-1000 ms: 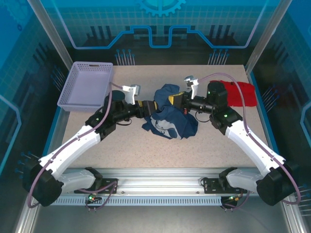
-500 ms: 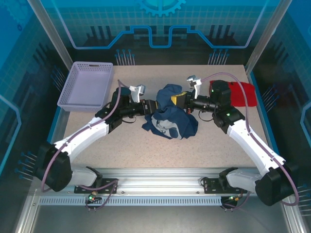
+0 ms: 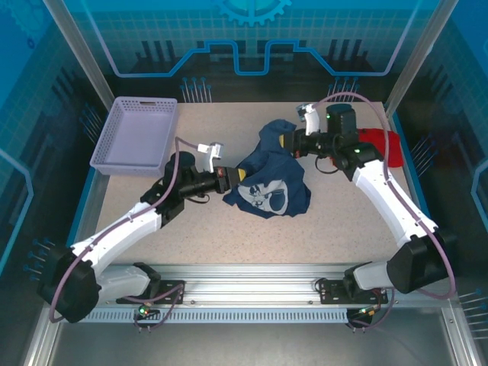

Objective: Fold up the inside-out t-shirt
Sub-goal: Turn the T-shirt inside out at the center of the table.

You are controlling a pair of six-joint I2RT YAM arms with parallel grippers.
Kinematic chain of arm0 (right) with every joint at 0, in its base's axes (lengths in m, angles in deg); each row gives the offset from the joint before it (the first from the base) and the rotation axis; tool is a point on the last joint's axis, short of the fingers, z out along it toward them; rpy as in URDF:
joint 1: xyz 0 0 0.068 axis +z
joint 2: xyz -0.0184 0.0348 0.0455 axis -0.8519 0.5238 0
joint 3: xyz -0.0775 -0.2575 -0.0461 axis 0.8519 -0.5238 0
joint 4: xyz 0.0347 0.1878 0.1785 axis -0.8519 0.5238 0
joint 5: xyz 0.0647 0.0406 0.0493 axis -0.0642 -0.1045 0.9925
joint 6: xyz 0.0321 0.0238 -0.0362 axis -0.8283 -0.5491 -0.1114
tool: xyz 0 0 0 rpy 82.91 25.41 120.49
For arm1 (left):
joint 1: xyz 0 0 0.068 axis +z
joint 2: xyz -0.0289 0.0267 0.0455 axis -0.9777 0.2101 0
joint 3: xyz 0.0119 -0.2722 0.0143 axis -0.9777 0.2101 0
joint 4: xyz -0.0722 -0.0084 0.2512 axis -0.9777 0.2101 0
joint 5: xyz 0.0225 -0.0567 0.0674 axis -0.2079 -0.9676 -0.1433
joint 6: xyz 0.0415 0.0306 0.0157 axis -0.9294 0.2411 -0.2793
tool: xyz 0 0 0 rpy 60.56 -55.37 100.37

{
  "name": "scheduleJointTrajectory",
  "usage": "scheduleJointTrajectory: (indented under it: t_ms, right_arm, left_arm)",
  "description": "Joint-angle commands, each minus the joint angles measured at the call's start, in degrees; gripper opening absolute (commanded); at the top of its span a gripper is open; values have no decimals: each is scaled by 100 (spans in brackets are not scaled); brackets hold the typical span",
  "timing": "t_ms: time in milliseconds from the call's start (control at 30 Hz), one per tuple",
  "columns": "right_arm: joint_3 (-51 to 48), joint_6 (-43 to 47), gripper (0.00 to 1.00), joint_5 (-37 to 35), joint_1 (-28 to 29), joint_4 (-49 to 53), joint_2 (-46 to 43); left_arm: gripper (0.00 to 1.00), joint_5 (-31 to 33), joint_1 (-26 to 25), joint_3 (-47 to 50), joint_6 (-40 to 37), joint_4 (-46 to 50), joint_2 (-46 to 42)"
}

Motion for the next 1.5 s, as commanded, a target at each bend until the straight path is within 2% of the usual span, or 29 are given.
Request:
scheduleJointTrajectory:
  t_ms: [0, 133, 300, 400, 533, 600, 700, 767, 867, 1033, 1167, 1233, 1333, 1467]
  right_arm:
    - [155, 354, 4, -598, 111, 693, 110]
    - [87, 486, 4, -730, 68, 763, 154]
    - [66, 473, 5, -288, -33, 570, 364]
    - [-15, 495, 3, -52, -34, 474, 428]
    - [-241, 437, 0, 261, -34, 200, 153]
    - [-332, 311, 0, 449, 37, 44, 3]
    - [-518, -85, 0, 696, 403, -459, -63]
    - [-615, -404, 0, 487, 713, -732, -1]
    - [-847, -934, 0, 80, 1011, -1232, 142]
    - [-979, -1402, 0, -95, 1328, -1802, 499]
    - [-964, -1512, 0, -98, 1387, -1922, 625]
    - [-945, -1511, 0, -128, 1387, -1903, 627]
    - [-910, -1489, 0, -152, 1390, -1857, 610]
    - [-891, -1456, 0, -137, 1398, -1814, 575]
  left_arm:
    - [0, 379, -57, 348, -39, -550, -333]
    - [0, 678, -248, 655, -272, -709, -674]
    - [0, 939, -1052, 663, -1165, -372, -550]
    - [0, 1443, -1241, 693, -1173, -72, -470]
    - [0, 3206, -1141, 548, -1000, 898, -590]
    - [0, 3701, -822, 422, -838, 1435, -661]
    - [0, 3416, -91, 354, -684, 1743, -616]
    - [12, 3404, 91, 159, -841, 2125, -459]
    - [33, 3249, 96, 44, -1070, 2407, -529]
    - [55, 2509, 83, 313, -1027, 2224, -1172]
    - [63, 1198, 10, 561, -647, 1518, -1145]
    - [65, 758, -85, 692, -433, 1006, -934]
    - [67, 626, -146, 715, -298, 650, -558]
    - [68, 799, -110, 573, -417, 464, -175]
